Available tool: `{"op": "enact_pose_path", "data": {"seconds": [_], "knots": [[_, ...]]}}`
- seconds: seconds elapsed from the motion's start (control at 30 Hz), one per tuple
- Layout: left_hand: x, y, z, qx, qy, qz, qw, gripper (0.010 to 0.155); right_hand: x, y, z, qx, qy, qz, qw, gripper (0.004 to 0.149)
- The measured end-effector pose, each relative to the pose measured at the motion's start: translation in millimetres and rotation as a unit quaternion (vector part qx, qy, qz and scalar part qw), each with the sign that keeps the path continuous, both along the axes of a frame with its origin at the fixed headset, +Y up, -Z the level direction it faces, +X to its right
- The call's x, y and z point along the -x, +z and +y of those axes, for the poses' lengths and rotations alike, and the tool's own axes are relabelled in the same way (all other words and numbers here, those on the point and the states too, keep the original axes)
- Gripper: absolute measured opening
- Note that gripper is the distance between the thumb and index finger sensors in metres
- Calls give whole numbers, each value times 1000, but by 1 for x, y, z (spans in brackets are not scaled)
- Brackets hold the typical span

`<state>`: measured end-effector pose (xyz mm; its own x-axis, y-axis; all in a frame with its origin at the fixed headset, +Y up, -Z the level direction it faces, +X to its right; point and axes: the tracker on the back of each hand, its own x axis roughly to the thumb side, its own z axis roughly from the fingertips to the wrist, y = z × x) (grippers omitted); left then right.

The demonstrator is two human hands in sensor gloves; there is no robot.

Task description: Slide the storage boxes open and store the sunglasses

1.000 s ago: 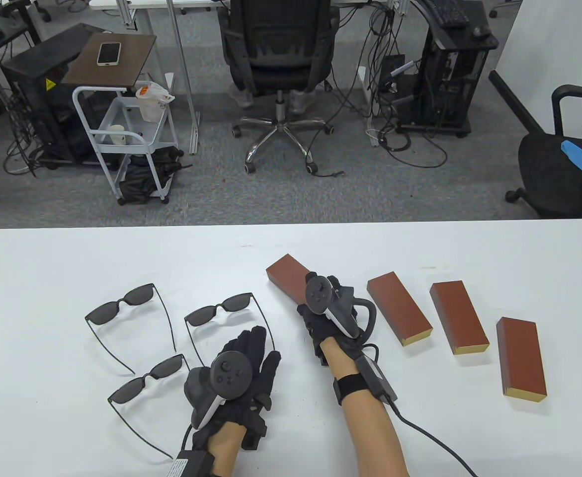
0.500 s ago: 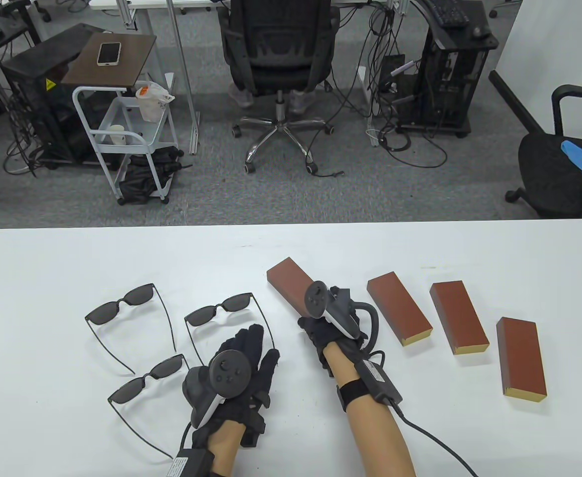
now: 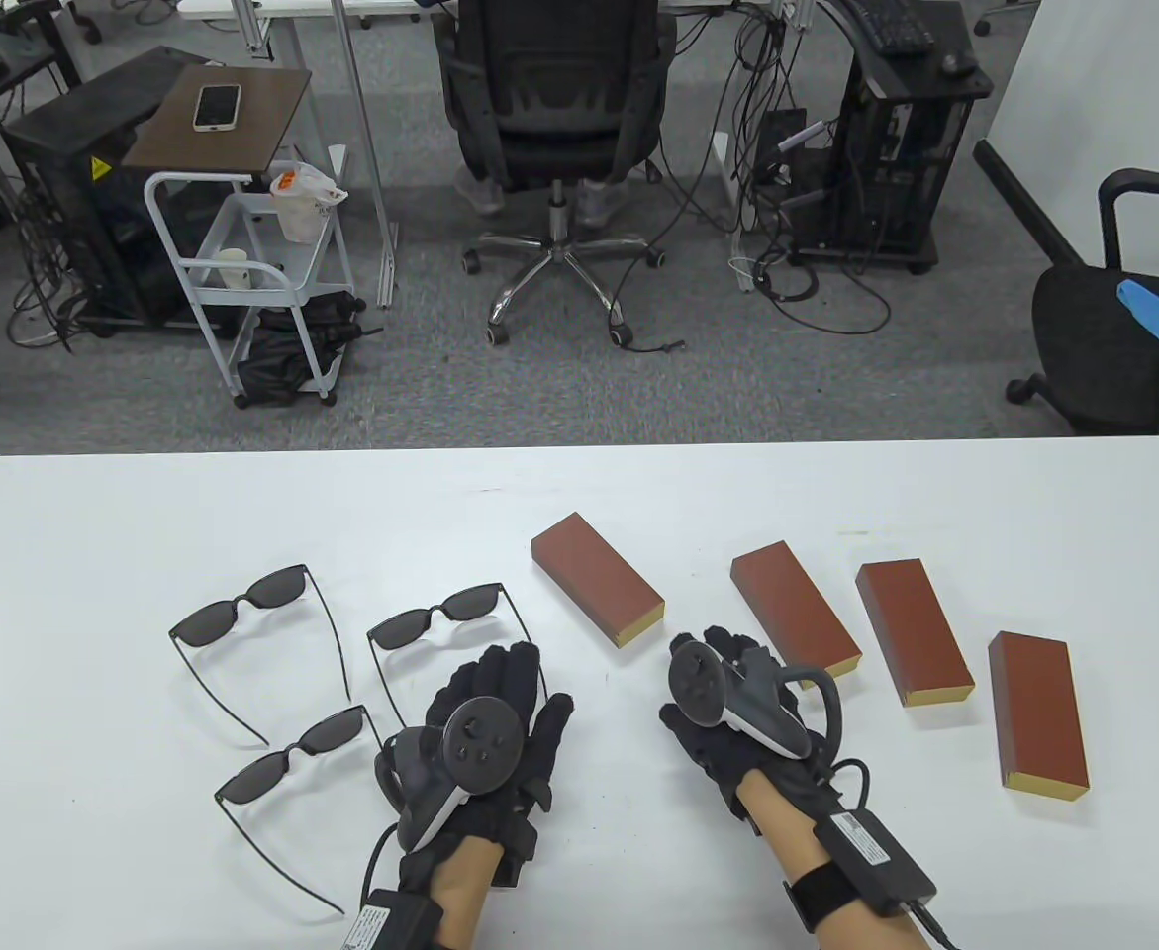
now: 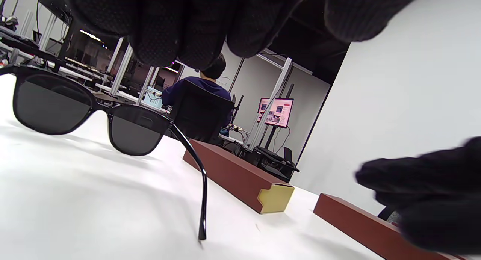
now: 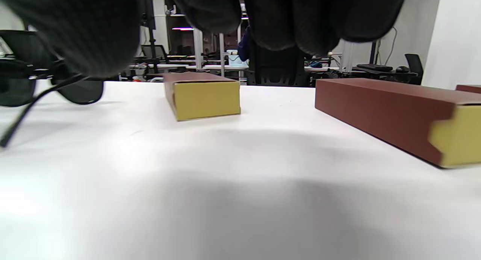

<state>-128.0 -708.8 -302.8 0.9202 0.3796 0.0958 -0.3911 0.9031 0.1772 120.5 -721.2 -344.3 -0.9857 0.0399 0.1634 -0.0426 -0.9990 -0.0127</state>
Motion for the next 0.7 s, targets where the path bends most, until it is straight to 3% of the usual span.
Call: {"op": "enact_pose_path", "data": {"seconds": [0.23,0.43,0.7], "knots": [[8,-1,3,-6,-24,38,999,63,-13,30,-2,-24,-23,10,999,66],[20,0,4,15,-80,48,996,71,-25,25,-6,-54,-35,0,998,64],[46,-5,3,94,-146,62,983,68,-34,23,-4,-45,-53,-13,998,64]]}}
